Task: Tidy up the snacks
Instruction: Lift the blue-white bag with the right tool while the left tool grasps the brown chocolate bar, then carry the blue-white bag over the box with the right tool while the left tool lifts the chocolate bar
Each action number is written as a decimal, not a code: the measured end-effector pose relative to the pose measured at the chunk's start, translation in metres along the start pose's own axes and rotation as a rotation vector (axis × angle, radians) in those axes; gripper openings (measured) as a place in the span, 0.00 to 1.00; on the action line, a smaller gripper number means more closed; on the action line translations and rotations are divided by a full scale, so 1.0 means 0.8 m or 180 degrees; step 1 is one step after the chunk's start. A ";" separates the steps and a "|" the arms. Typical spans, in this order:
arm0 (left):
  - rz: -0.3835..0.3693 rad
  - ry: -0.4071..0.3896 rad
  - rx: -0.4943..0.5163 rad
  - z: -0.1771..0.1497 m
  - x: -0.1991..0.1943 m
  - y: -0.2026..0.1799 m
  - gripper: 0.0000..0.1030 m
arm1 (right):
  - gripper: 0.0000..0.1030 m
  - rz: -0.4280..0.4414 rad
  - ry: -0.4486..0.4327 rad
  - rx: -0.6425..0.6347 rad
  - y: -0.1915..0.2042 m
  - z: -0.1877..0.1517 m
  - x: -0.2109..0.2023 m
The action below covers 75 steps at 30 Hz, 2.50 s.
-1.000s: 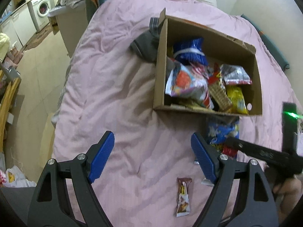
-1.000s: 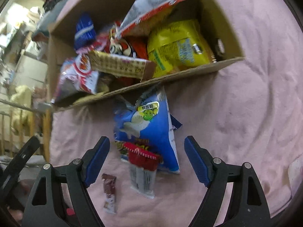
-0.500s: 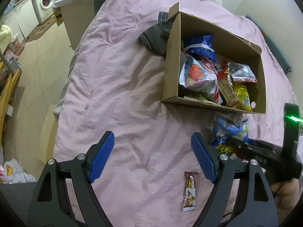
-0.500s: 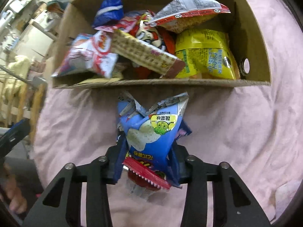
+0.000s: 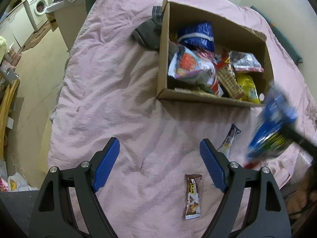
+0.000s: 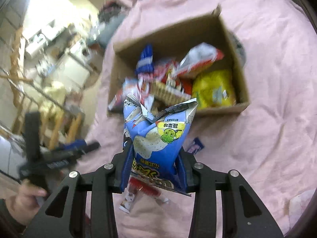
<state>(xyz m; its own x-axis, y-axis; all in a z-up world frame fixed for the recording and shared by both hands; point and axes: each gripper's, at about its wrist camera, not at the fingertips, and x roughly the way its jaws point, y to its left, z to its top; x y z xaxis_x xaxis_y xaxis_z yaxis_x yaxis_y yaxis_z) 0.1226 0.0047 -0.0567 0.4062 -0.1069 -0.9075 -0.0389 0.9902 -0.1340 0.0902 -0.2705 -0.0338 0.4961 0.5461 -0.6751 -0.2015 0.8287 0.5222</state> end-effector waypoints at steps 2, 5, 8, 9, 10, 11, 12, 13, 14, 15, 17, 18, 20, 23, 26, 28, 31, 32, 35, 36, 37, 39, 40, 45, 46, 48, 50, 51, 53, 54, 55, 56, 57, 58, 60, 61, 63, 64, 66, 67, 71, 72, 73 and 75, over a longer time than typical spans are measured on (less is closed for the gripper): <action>0.0002 0.0051 -0.0021 -0.005 0.006 -0.001 0.78 | 0.40 -0.0051 -0.0202 0.0056 -0.007 0.003 -0.018; -0.0002 0.0147 -0.0001 -0.015 0.016 -0.007 0.78 | 0.40 -0.0124 -0.0314 0.0156 -0.018 0.010 -0.030; -0.0063 0.0285 0.0082 -0.031 0.026 -0.021 0.78 | 0.40 -0.0177 -0.0265 0.0261 -0.030 0.011 -0.030; -0.0071 0.0354 0.0128 -0.038 0.031 -0.028 0.78 | 0.40 -0.0207 -0.0236 0.0271 -0.033 0.010 -0.031; -0.0072 0.0386 0.0158 -0.042 0.033 -0.032 0.78 | 0.40 -0.0220 -0.0221 0.0272 -0.034 0.010 -0.030; -0.0066 0.0424 0.0208 -0.049 0.037 -0.038 0.78 | 0.40 -0.0219 -0.0205 0.0271 -0.034 0.010 -0.029; -0.0054 0.0441 0.0243 -0.054 0.039 -0.043 0.77 | 0.40 -0.0222 -0.0193 0.0267 -0.037 0.009 -0.032; -0.0053 0.0461 0.0272 -0.059 0.041 -0.048 0.77 | 0.40 -0.0233 -0.0186 0.0263 -0.038 0.008 -0.032; -0.0062 0.0481 0.0289 -0.062 0.043 -0.051 0.77 | 0.40 -0.0238 -0.0185 0.0264 -0.039 0.008 -0.033; -0.0071 0.0504 0.0303 -0.066 0.045 -0.055 0.76 | 0.40 -0.0232 -0.0175 0.0270 -0.041 0.007 -0.035; -0.0080 0.0594 0.0359 -0.076 0.053 -0.063 0.71 | 0.40 -0.0235 -0.0167 0.0275 -0.042 0.006 -0.034; -0.0065 0.0669 0.0404 -0.082 0.059 -0.068 0.67 | 0.40 -0.0229 -0.0160 0.0278 -0.042 0.006 -0.034; -0.0067 0.0833 0.0466 -0.092 0.073 -0.074 0.60 | 0.40 -0.0234 -0.0156 0.0278 -0.041 0.005 -0.034; -0.0005 0.0963 0.0554 -0.103 0.088 -0.083 0.52 | 0.40 -0.0247 -0.0133 0.0273 -0.041 0.004 -0.032; 0.0090 0.0912 0.0684 -0.107 0.091 -0.091 0.46 | 0.40 -0.0279 -0.0103 0.0278 -0.043 0.003 -0.030; 0.0110 0.0903 0.0712 -0.108 0.091 -0.095 0.34 | 0.40 -0.0288 -0.0091 0.0275 -0.042 0.001 -0.028; 0.0125 0.0919 0.0710 -0.110 0.091 -0.097 0.22 | 0.40 -0.0295 -0.0073 0.0260 -0.040 0.000 -0.027; 0.0122 0.0920 0.0690 -0.111 0.090 -0.097 0.19 | 0.40 -0.0293 -0.0069 0.0256 -0.040 -0.001 -0.027; 0.0098 0.0932 0.0659 -0.109 0.088 -0.098 0.15 | 0.40 -0.0288 -0.0067 0.0245 -0.038 0.000 -0.027; 0.0085 0.0932 0.0648 -0.107 0.086 -0.094 0.15 | 0.40 -0.0288 -0.0066 0.0244 -0.038 0.000 -0.027; 0.0070 0.0927 0.0633 -0.106 0.087 -0.083 0.15 | 0.40 -0.0288 -0.0066 0.0246 -0.038 0.000 -0.027; 0.0075 0.0911 0.0624 -0.104 0.085 -0.077 0.15 | 0.40 -0.0295 -0.0068 0.0258 -0.038 0.000 -0.027; 0.0084 0.0904 0.0615 -0.101 0.080 -0.069 0.15 | 0.40 -0.0291 -0.0069 0.0277 -0.038 0.001 -0.027; 0.0048 0.0780 0.0413 -0.077 0.062 -0.046 0.15 | 0.40 -0.0219 -0.0133 0.0386 -0.032 0.012 -0.028; 0.0042 0.0745 0.0385 -0.071 0.059 -0.044 0.15 | 0.40 -0.0198 -0.0155 0.0397 -0.029 0.016 -0.027; 0.0004 0.0620 0.0266 -0.056 0.042 -0.032 0.15 | 0.40 -0.0146 -0.0187 0.0407 -0.023 0.023 -0.024; 0.0006 0.0467 0.0185 -0.038 0.025 -0.022 0.15 | 0.40 -0.0106 -0.0207 0.0393 -0.018 0.028 -0.021; 0.0011 0.0406 0.0163 -0.032 0.018 -0.020 0.15 | 0.40 -0.0100 -0.0211 0.0381 -0.016 0.030 -0.020; 0.0014 0.0201 0.0089 -0.009 -0.003 -0.011 0.15 | 0.40 -0.0091 -0.0209 0.0350 -0.012 0.034 -0.018; 0.0011 0.0142 0.0074 -0.001 -0.009 -0.009 0.15 | 0.40 -0.0095 -0.0204 0.0328 -0.009 0.037 -0.015; 0.0008 0.0069 0.0071 0.007 -0.017 -0.010 0.15 | 0.40 -0.0104 -0.0201 0.0310 -0.008 0.038 -0.014; 0.0010 -0.0026 0.0064 0.021 -0.025 -0.008 0.15 | 0.40 -0.0119 -0.0196 0.0287 -0.006 0.041 -0.012; 0.0013 -0.0107 0.0049 0.036 -0.033 -0.006 0.15 | 0.40 -0.0139 -0.0193 0.0255 -0.004 0.044 -0.010; 0.0010 -0.0148 0.0040 0.045 -0.033 -0.009 0.15 | 0.40 -0.0155 -0.0189 0.0228 -0.003 0.047 -0.009; -0.0006 -0.0266 0.0033 0.070 -0.045 -0.009 0.15 | 0.40 -0.0177 -0.0189 0.0199 -0.002 0.053 -0.006; -0.0007 -0.0331 0.0041 0.080 -0.048 -0.011 0.15 | 0.40 -0.0181 -0.0193 0.0196 -0.003 0.056 -0.005; -0.0023 -0.0456 0.0071 0.105 -0.056 -0.019 0.15 | 0.40 -0.0179 -0.0186 0.0200 -0.004 0.066 -0.001; -0.0034 -0.0486 0.0080 0.109 -0.056 -0.022 0.15 | 0.40 -0.0184 -0.0184 0.0196 -0.004 0.070 0.001; -0.0058 -0.0546 0.0100 0.130 -0.055 -0.027 0.15 | 0.40 -0.0208 -0.0175 0.0184 -0.004 0.080 0.009; -0.0064 -0.0561 0.0107 0.131 -0.051 -0.032 0.15 | 0.40 -0.0211 -0.0172 0.0181 -0.004 0.084 0.013; -0.0095 -0.0614 0.0183 0.154 -0.031 -0.050 0.15 | 0.40 -0.0264 -0.0154 0.0097 0.002 0.108 0.037; -0.0100 -0.0611 0.0197 0.156 -0.027 -0.053 0.15 | 0.40 -0.0286 -0.0146 0.0063 0.004 0.117 0.046; -0.0127 -0.0607 0.0205 0.160 -0.020 -0.057 0.15 | 0.40 -0.0303 -0.0138 0.0033 0.005 0.123 0.053; -0.0163 -0.0576 0.0215 0.166 -0.004 -0.063 0.15 | 0.40 -0.0357 -0.0116 -0.0034 0.008 0.136 0.070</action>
<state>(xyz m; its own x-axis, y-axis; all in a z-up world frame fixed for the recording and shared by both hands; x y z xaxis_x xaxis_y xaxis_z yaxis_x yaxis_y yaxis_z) 0.2443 -0.0326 0.0059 0.5638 -0.1455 -0.8130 0.0449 0.9883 -0.1458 0.2090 -0.2480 -0.0116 0.5463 0.4452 -0.7095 -0.1520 0.8857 0.4387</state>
